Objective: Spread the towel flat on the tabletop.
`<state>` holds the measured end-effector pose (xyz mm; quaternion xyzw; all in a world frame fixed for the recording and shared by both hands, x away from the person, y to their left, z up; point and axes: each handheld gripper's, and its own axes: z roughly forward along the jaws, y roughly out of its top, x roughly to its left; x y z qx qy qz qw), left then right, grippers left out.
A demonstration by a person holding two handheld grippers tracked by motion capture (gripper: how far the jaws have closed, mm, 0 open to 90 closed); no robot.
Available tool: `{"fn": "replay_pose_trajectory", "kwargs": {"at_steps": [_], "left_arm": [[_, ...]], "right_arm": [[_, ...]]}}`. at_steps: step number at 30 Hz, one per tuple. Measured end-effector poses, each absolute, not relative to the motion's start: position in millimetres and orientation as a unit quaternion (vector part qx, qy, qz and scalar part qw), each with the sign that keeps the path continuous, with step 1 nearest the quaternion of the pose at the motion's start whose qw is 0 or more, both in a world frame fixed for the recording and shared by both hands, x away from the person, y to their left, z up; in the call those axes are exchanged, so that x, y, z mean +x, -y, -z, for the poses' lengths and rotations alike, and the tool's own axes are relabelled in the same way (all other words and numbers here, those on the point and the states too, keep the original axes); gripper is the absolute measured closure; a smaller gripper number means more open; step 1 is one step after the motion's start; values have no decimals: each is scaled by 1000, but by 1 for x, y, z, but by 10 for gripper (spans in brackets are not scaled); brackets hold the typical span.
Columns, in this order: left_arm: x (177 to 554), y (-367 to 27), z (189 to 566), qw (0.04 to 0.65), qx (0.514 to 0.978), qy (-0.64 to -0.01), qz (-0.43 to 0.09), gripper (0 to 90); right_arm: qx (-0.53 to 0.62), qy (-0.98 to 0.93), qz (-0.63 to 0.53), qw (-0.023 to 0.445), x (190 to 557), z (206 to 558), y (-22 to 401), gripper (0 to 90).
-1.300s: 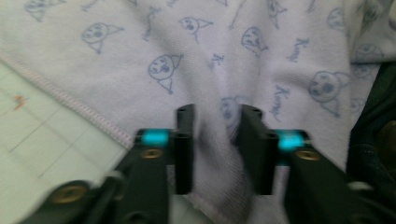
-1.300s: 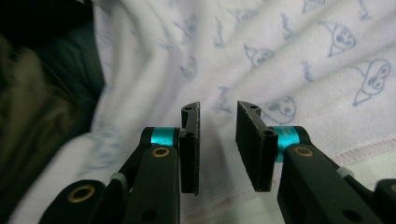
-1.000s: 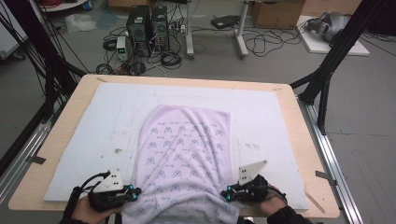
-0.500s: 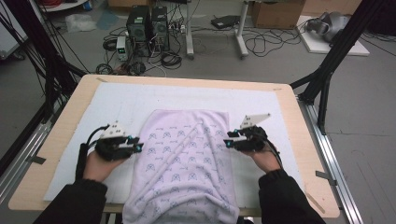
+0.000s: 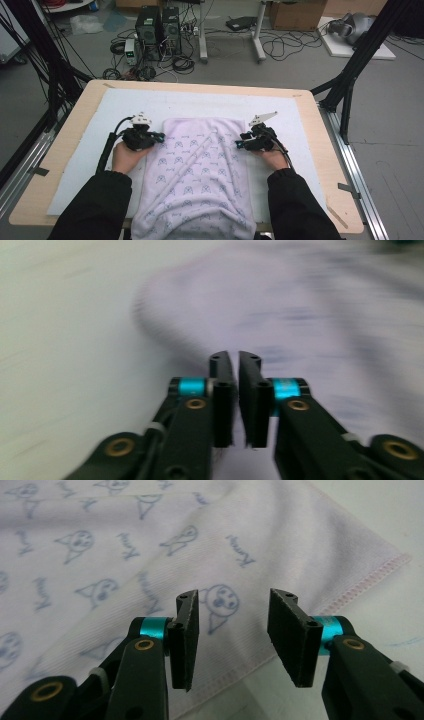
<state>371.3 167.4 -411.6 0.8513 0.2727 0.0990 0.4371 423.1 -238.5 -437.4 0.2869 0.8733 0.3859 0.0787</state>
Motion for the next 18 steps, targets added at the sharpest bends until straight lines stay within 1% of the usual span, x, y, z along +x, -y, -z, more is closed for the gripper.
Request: {"fn": "replay_pose_trajectory", "kwargs": {"at_steps": [1,2,5,7,9,10,11,12,14,15,16,17,18], "left_arm": [[363,-161,408,424,862,-252,-116,665],[359,-159,406,415,866,-249,-127,639],[363,-159,408,410,861,-271,-127,618],[367,-153,414,403,864,-278,-121,575],[371,-146,421,389,867,-281,-132,536],[373,-143,424,383,869,-283,-137,542],[376,-141,428,370,873,-285,-144,566],[378,-139,431,359,875,-288,-147,614],[381,-138,437,358,880,-281,-137,665],[381,-139,436,364,878,-277,-142,714],[382,-139,435,360,878,-275,-153,863],[385,-141,435,355,875,-284,-164,865],[388,-146,433,343,868,-302,-196,871]], "right_arm": [[282,-874,-387,81,421,436,239,551],[280,-876,-384,81,419,435,239,546],[279,-880,-375,85,415,432,239,533],[279,-879,-378,86,413,431,238,527],[274,-883,-370,88,411,431,236,517],[275,-884,-368,88,411,431,235,513],[274,-884,-369,88,411,432,235,512],[273,-884,-370,87,411,432,234,511],[270,-886,-368,87,411,433,233,508],[271,-886,-367,86,411,433,233,508],[271,-887,-365,86,411,434,232,508],[271,-887,-364,85,411,435,232,508],[270,-888,-363,87,412,436,232,508]]}}
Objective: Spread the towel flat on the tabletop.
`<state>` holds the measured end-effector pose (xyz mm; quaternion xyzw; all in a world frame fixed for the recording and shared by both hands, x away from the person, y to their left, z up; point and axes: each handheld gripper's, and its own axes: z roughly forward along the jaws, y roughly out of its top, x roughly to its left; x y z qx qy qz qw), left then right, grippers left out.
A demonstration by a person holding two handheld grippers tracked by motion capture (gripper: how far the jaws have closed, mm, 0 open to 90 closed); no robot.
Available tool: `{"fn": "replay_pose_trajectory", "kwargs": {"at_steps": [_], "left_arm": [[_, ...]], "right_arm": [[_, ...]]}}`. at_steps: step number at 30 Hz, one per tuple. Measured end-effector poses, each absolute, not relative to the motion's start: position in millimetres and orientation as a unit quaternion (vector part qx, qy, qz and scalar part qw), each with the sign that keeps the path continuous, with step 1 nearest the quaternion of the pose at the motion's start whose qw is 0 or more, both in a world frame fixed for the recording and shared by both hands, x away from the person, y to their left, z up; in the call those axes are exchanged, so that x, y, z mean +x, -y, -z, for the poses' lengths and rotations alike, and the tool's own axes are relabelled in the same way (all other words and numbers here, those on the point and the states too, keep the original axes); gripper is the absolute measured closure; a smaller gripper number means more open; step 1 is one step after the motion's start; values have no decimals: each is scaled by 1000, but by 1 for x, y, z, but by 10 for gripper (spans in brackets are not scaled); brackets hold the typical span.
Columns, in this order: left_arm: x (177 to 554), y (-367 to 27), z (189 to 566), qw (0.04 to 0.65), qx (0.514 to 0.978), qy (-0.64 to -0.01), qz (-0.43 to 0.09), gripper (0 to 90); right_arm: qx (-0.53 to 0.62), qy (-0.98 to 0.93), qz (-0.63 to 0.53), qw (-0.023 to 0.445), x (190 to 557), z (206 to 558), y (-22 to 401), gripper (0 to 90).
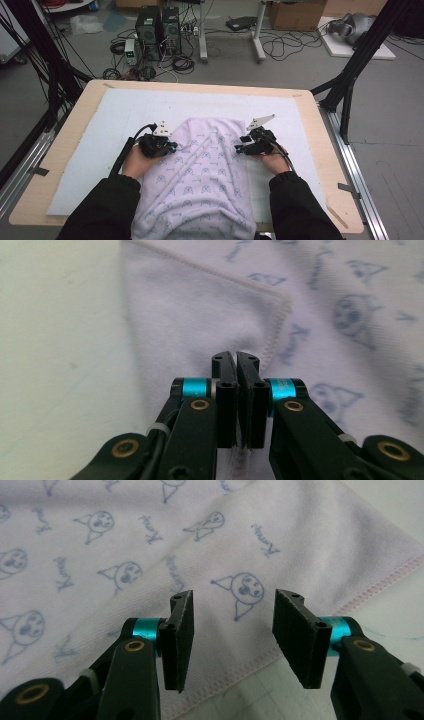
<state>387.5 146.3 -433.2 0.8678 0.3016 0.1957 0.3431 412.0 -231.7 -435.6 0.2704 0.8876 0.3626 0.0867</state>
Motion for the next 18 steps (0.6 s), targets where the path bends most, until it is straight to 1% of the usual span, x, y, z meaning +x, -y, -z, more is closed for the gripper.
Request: {"fn": "replay_pose_trajectory", "kwargs": {"at_steps": [1,2,3,4,5,6,7,9,11,13,14,15,16,17,18], "left_arm": [[392,-157,429,340,851,-329,-227,873],[397,-172,423,354,821,-373,-247,874],[401,-190,418,374,791,-413,-255,871],[403,-204,414,386,771,-438,-256,825],[403,-214,412,391,760,-452,-256,711],[402,-221,412,402,760,-451,-240,669],[401,-225,413,405,762,-451,-227,657],[400,-225,418,401,774,-441,-213,636],[404,-218,427,382,788,-440,-196,582],[408,-209,437,354,807,-435,-186,589],[409,-206,441,348,811,-434,-184,618],[410,-206,441,361,805,-435,-180,650],[411,-205,442,366,806,-432,-176,769],[411,-204,443,367,806,-429,-179,804],[411,-203,443,366,807,-426,-182,864]], "right_arm": [[271,-888,-361,89,413,436,232,509],[276,-887,-359,87,413,437,232,509],[278,-887,-358,87,413,437,233,510],[279,-887,-357,88,413,437,233,512],[278,-886,-358,94,414,437,233,514],[279,-885,-360,97,414,436,234,526],[282,-882,-364,103,415,436,235,542],[290,-877,-366,119,420,436,238,565],[312,-869,-363,127,428,436,242,566],[329,-862,-362,133,437,436,242,565],[334,-860,-361,136,441,436,241,563],[342,-857,-356,146,444,436,241,562],[349,-854,-356,148,448,436,240,564],[357,-851,-357,144,451,437,240,576],[361,-850,-356,142,454,438,238,602]]}}
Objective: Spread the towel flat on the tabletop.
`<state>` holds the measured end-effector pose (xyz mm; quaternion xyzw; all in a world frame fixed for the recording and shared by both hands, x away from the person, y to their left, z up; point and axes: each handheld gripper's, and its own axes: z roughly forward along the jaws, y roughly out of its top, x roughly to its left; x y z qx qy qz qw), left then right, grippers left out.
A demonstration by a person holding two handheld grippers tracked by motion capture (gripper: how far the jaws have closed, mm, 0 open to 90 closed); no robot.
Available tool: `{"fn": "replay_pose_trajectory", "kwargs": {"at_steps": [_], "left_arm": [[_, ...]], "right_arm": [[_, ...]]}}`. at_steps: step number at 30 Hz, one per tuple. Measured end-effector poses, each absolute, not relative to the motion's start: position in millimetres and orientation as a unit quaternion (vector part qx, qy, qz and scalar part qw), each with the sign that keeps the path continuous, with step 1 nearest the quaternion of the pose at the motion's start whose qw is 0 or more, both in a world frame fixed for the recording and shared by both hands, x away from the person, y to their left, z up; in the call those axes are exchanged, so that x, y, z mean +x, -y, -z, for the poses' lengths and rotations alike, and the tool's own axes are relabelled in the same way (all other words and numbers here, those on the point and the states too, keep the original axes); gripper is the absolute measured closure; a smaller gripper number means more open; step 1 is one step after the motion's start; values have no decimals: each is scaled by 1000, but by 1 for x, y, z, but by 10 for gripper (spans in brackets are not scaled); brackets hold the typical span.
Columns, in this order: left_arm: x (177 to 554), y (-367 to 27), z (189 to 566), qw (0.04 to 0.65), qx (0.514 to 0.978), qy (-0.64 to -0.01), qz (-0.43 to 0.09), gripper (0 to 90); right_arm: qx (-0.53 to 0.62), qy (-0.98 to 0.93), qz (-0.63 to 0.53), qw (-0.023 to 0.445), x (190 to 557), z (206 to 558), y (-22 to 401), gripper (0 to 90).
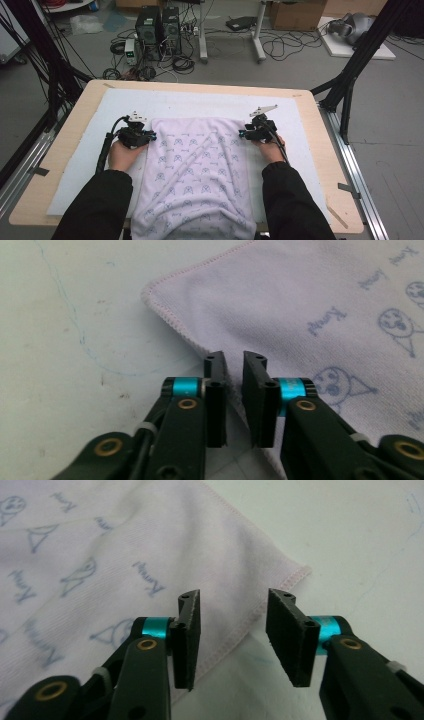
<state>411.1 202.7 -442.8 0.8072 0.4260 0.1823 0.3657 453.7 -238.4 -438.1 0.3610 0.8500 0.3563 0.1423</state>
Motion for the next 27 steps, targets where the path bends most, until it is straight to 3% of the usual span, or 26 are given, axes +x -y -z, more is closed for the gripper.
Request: {"fn": "replay_pose_trajectory", "kwargs": {"at_steps": [4,9,12,14,17,27], "left_arm": [[417,-200,441,345,801,-438,-217,879],[422,-212,442,360,777,-465,-226,861],[418,-215,438,364,784,-455,-216,769],[415,-217,434,372,784,-451,-211,678],[408,-220,428,386,785,-441,-199,611],[388,-222,421,411,797,-405,-178,537]], "right_arm": [[364,-848,-364,129,459,442,235,849],[379,-843,-341,172,460,437,239,861],[372,-839,-366,153,458,434,242,817],[363,-841,-371,153,453,431,244,752],[364,-837,-389,126,447,430,248,658],[334,-840,-415,99,420,426,250,479]]}}
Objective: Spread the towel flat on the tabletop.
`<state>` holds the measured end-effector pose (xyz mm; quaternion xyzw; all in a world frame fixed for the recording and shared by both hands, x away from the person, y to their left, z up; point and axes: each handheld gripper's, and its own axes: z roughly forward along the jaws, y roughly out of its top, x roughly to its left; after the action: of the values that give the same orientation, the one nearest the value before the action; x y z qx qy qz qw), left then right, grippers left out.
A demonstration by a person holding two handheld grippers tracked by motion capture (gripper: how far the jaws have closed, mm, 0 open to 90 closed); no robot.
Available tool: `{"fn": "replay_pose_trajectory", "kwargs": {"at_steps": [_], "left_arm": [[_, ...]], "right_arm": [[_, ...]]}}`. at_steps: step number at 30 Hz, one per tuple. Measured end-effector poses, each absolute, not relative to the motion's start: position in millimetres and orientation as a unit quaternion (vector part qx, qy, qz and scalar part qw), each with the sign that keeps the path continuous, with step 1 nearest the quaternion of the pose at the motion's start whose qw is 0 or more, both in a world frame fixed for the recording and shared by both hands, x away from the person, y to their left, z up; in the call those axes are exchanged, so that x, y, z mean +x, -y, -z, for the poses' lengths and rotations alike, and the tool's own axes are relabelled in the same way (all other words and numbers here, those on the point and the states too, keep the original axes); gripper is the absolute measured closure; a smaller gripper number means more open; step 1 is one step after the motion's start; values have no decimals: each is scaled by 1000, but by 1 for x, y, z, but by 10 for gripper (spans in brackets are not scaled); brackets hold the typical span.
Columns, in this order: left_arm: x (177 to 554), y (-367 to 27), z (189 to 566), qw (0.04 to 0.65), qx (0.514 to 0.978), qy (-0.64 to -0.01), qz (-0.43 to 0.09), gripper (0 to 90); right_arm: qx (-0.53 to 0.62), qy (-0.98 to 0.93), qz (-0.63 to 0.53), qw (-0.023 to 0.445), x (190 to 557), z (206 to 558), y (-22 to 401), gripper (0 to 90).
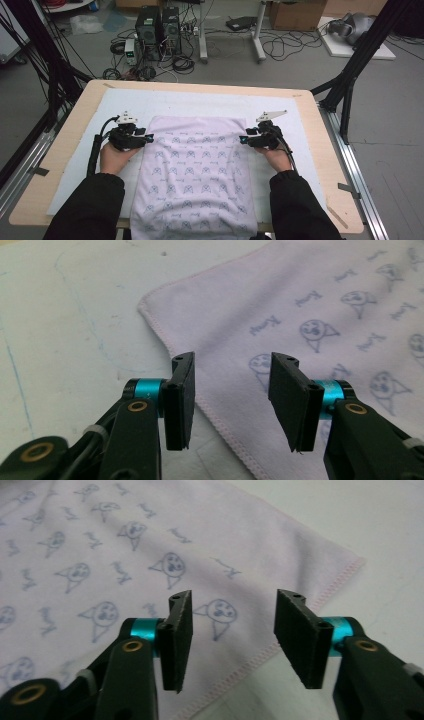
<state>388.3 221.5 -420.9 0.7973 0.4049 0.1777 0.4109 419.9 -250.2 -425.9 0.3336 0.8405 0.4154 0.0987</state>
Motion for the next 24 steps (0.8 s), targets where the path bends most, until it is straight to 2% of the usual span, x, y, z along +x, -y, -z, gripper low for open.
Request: {"fn": "replay_pose_trajectory", "kwargs": {"at_steps": [15,24], "left_arm": [[385,-219,418,427,800,-388,-165,490],[385,-216,419,421,801,-390,-171,479]], "right_arm": [[327,-840,-423,96,419,428,238,348],[321,-844,-418,101,417,426,237,341]]}}
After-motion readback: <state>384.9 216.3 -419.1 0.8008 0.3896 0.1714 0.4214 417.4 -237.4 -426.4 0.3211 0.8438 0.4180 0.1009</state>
